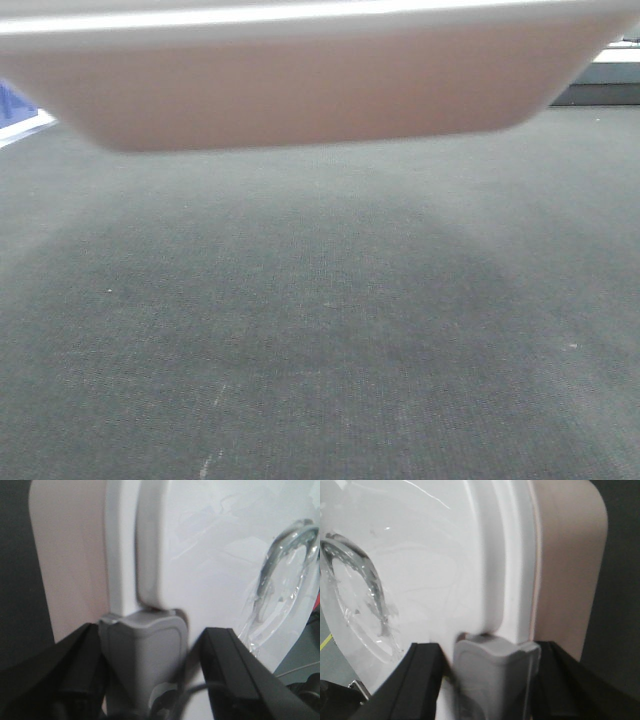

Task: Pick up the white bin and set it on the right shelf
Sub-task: 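Lift the pink bin upward with both grippers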

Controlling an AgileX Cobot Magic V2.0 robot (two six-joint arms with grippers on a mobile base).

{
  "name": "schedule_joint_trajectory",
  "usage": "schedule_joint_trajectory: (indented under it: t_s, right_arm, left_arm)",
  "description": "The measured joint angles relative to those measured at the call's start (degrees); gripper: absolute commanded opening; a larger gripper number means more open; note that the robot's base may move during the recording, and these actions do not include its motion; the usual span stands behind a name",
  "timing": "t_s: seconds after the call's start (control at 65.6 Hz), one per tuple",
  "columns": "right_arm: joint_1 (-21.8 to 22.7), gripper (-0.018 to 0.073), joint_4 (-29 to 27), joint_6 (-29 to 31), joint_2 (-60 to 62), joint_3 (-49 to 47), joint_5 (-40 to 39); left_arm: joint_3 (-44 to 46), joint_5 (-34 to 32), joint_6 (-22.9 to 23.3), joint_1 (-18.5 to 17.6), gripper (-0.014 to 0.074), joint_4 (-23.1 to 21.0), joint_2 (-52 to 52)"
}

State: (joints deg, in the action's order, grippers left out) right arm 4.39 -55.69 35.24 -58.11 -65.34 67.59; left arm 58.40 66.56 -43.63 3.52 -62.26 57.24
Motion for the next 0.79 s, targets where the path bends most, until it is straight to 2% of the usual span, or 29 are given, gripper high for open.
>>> schedule_joint_trajectory:
  t_s: [0.564,0.793]
  right_arm:
    - [0.35,0.0393,0.24,-0.31,3.83,-0.17,-1.23]
    - [0.35,0.0393,0.24,0.14,3.83,-0.17,-1.23]
  left_arm:
    - [0.00,-2.91,-4.26,0.00,0.0229,-6.63,-0.33]
    - [0.71,-3.14,-5.00,0.04,0.0229,-7.13,-0.33]
